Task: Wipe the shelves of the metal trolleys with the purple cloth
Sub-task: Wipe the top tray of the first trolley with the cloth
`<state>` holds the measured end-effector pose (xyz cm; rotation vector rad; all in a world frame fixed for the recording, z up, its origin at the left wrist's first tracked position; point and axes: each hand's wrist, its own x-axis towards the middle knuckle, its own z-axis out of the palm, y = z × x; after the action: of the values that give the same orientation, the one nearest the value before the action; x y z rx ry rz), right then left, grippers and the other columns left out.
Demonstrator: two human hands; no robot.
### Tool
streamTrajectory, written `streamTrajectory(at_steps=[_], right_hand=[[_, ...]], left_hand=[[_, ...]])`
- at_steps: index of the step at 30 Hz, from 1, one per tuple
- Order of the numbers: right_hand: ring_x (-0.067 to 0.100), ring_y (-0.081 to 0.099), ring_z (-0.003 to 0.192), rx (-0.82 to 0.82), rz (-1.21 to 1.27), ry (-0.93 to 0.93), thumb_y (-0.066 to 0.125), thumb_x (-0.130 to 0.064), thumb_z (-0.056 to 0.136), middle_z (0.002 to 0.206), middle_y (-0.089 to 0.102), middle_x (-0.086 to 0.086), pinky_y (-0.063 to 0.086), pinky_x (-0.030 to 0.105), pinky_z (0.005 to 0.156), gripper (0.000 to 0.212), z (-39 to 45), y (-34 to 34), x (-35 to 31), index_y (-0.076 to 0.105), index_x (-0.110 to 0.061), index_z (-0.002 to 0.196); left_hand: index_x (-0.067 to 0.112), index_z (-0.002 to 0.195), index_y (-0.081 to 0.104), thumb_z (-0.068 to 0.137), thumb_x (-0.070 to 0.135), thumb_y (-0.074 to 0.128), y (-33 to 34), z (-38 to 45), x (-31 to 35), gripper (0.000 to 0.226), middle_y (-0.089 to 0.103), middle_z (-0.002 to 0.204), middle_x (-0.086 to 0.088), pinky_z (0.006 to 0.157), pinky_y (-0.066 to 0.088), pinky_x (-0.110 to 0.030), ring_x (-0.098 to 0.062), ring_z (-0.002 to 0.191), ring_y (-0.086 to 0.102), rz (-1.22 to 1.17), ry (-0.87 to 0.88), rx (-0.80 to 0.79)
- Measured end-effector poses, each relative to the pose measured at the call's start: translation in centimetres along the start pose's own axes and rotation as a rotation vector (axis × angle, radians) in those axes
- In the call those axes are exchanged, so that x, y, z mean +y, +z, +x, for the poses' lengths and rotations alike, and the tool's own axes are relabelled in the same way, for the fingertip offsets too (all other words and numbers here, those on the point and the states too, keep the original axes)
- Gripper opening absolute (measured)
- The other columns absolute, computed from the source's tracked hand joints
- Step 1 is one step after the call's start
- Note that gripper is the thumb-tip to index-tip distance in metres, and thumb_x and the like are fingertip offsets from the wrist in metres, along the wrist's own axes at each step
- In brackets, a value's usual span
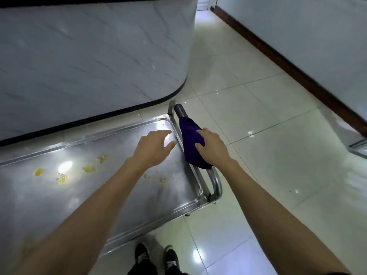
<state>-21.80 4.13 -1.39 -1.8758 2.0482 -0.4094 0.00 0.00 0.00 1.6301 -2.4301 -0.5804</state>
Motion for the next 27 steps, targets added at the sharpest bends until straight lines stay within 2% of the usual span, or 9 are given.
streamTrajectory(at_steps=[5,8,10,15,19,20,22,24,27], right_hand=[[0.029,0.051,0.125,-0.016,-0.071,0.110,0.061,-0.028,0.095,0.143,0.050,0.003,0.051,0.048,0.096,0.056,-0.3,1.2,-0.7,0.043,-0.018,0.147],[0.030,0.043,0.135,-0.055,-0.154,0.169,0.062,-0.032,0.095,0.155,0.039,0.005,0.046,0.047,0.102,0.064,-0.5,2.1,-1.0,0.035,-0.020,0.152],[0.030,0.039,0.139,-0.072,-0.214,0.194,0.061,-0.035,0.095,0.160,0.031,0.006,0.043,0.048,0.104,0.068,-0.8,2.9,-1.2,0.029,-0.022,0.154],[0.029,0.028,0.146,-0.035,-0.286,0.213,0.060,-0.038,0.096,0.165,0.019,0.008,0.035,0.049,0.110,0.078,-0.8,4.6,-1.1,0.017,-0.025,0.159],[0.029,0.034,0.142,-0.013,-0.261,0.193,0.061,-0.035,0.097,0.165,0.022,0.006,0.038,0.045,0.109,0.076,-0.4,5.1,-0.3,0.017,-0.026,0.159],[0.028,0.035,0.141,-0.003,-0.253,0.181,0.060,-0.034,0.097,0.165,0.023,0.005,0.040,0.045,0.107,0.075,-0.5,5.1,-0.1,0.018,-0.025,0.159],[0.027,0.037,0.140,0.012,-0.234,0.165,0.059,-0.034,0.098,0.165,0.024,0.004,0.041,0.044,0.106,0.072,-0.5,5.2,0.2,0.020,-0.025,0.159],[0.027,0.036,0.140,0.015,-0.216,0.154,0.057,-0.033,0.099,0.165,0.023,0.005,0.041,0.044,0.107,0.071,-0.8,5.5,0.5,0.021,-0.024,0.159],[0.028,0.033,0.141,0.011,-0.202,0.133,0.057,-0.032,0.099,0.165,0.022,0.005,0.038,0.045,0.109,0.070,-0.8,5.5,0.7,0.021,-0.023,0.159]], left_hand=[[0.028,0.144,0.050,0.100,0.051,0.049,2.3,1.4,-0.2,0.050,0.057,0.144,0.004,0.103,0.042,-0.038,-0.021,0.131,0.052,-0.248,-0.018,-0.059],[0.026,0.142,0.054,0.100,0.045,0.052,3.5,2.4,-0.5,0.046,0.061,0.137,0.005,0.092,0.041,-0.029,-0.019,0.125,0.056,-0.427,-0.045,-0.085],[0.023,0.142,0.054,0.100,0.039,0.053,4.4,2.9,-0.5,0.045,0.062,0.134,0.002,0.090,0.039,-0.027,-0.020,0.124,0.056,-0.549,-0.084,-0.138],[0.017,0.149,0.046,0.101,0.027,0.053,6.3,4.2,-0.2,0.049,0.057,0.142,-0.004,0.097,0.039,-0.028,-0.022,0.130,0.053,-0.739,-0.199,-0.240],[0.019,0.149,0.045,0.102,0.022,0.053,7.5,5.3,0.3,0.048,0.058,0.140,-0.005,0.107,0.044,-0.038,-0.024,0.130,0.053,-0.840,-0.260,-0.290],[0.020,0.148,0.047,0.102,0.020,0.052,7.7,5.4,0.4,0.046,0.061,0.136,-0.005,0.103,0.048,-0.039,-0.023,0.125,0.057,-0.876,-0.260,-0.304],[0.024,0.142,0.054,0.102,0.018,0.052,8.3,5.8,0.9,0.040,0.067,0.126,-0.002,0.082,0.053,-0.027,-0.014,0.108,0.064,-0.958,-0.272,-0.318],[0.024,0.133,0.059,0.102,0.018,0.054,8.6,5.9,1.5,0.032,0.069,0.116,0.002,0.065,0.048,-0.016,-0.005,0.095,0.065,-1.021,-0.315,-0.301],[0.027,0.120,0.063,0.099,0.020,0.059,8.5,5.9,1.8,0.022,0.071,0.103,0.007,0.056,0.046,-0.010,-0.001,0.083,0.067,-1.032,-0.332,-0.261]])
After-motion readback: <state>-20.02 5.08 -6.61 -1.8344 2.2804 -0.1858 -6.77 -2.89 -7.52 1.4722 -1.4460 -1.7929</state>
